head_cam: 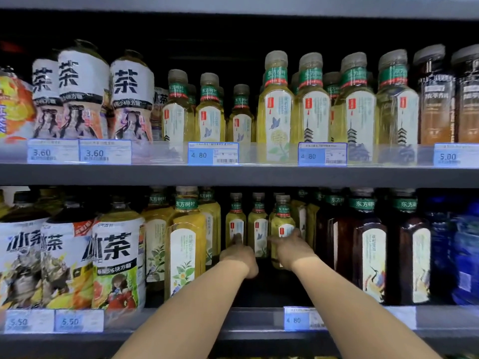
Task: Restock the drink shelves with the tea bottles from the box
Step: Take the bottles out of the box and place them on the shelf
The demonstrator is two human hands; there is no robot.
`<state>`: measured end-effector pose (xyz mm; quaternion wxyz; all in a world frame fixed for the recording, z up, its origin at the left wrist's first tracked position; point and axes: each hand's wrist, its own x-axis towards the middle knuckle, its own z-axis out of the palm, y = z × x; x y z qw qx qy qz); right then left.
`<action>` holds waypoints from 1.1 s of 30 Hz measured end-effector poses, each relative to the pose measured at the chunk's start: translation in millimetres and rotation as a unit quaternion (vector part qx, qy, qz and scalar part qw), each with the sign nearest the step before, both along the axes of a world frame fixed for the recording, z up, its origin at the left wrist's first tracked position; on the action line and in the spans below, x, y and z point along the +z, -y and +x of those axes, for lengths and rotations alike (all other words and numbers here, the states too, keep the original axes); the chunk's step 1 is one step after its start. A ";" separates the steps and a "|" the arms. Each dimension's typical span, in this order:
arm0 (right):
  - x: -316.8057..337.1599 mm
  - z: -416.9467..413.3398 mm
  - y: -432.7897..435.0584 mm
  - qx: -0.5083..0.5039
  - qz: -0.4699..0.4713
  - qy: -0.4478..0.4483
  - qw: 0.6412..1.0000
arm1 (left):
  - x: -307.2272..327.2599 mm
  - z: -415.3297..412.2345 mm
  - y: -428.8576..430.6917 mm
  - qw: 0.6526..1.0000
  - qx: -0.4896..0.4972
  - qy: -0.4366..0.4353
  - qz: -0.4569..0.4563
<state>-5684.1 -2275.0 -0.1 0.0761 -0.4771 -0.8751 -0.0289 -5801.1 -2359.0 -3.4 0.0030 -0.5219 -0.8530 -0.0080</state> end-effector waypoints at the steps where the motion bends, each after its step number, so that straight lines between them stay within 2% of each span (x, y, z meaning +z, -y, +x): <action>1: -1.3 -1.7 -2.5 -0.001 -0.002 -0.003 1.000 | 0.1 -1.8 -2.7 1.000 0.003 0.002 -0.007; 6: -1.0 -0.8 -0.8 -0.006 -0.035 -0.004 0.999 | -6.6 -3.5 -13.3 0.999 0.015 0.012 -0.044; 13: 6.1 24.4 48.4 -0.022 0.006 0.039 0.999 | 10.8 28.0 27.4 0.998 -0.034 -0.036 0.046; 17: 10.5 51.0 102.8 -0.002 0.037 -0.016 0.999 | 18.4 47.3 81.1 0.988 -0.069 -0.023 0.134; 21: -1.1 81.7 163.5 0.017 0.091 -0.114 0.989 | 11.1 68.3 146.4 0.961 -0.102 -0.022 0.258; 25: -37.9 102.6 215.1 0.058 0.171 -0.196 0.964 | -24.9 87.0 199.1 0.921 -0.166 -0.109 0.334; 28: -80.0 107.6 242.3 0.066 0.184 -0.213 0.957 | -72.6 94.7 227.2 0.924 -0.196 -0.106 0.311; 33: -182.0 114.4 278.1 0.091 0.153 -0.206 0.962 | -175.7 95.4 265.1 0.947 -0.181 -0.065 0.257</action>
